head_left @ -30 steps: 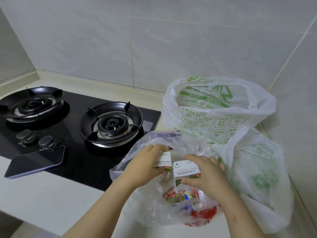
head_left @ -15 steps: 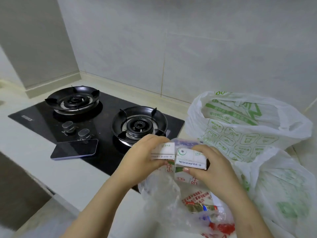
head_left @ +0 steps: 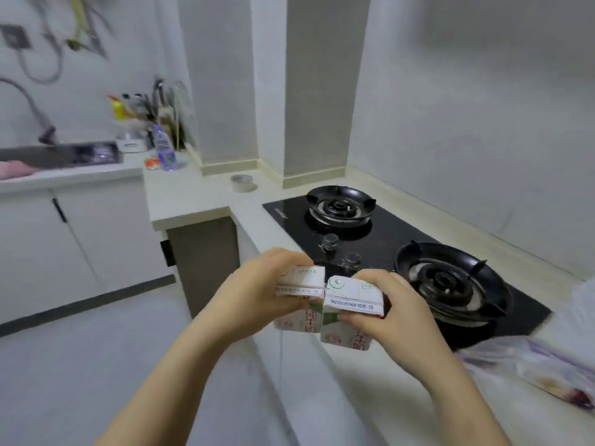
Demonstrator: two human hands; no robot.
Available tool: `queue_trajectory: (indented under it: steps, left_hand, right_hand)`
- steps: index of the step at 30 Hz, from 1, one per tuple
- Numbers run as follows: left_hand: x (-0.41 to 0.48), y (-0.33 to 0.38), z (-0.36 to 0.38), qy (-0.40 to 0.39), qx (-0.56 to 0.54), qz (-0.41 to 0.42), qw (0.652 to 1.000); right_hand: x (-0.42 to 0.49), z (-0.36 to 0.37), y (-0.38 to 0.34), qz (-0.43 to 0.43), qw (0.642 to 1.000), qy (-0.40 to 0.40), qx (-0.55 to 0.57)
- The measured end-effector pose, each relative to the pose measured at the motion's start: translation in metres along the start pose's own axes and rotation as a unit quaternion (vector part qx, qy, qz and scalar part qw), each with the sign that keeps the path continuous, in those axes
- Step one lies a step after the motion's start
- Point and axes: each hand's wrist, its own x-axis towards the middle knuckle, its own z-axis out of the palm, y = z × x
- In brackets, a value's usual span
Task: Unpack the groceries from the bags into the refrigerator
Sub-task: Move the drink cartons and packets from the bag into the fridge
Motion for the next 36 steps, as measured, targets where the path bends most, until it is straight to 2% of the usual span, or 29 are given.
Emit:
queue_trajectory:
  steps: [8, 14, 21, 27, 36]
  left_hand:
    - [-0.138, -0.064, -0.12, 0.13, 0.058, -0.15, 0.978]
    - [-0.255, -0.075, -0.186, 0.255, 0.1, -0.262, 0.925]
    - [-0.365, -0.061, -0.226, 0.352, 0.105, -0.374, 0.852]
    - [-0.412, -0.043, -0.254, 0.421, 0.114, -0.413, 0.799]
    - [-0.439, -0.003, -0.306, 0.501, 0.184, -0.417, 0.736]
  right_hand:
    - [0.02, 0.139, -0.11, -0.14, 0.977, -0.143, 0.078]
    - [0.005, 0.233, -0.198, -0.265, 0.926, -0.243, 0.112]
    - [-0.032, 0.307, -0.283, -0.344, 0.85, -0.357, 0.177]
    - [-0.05, 0.349, -0.337, -0.406, 0.78, -0.412, 0.241]
    - [-0.057, 0.375, -0.428, -0.476, 0.691, -0.428, 0.336]
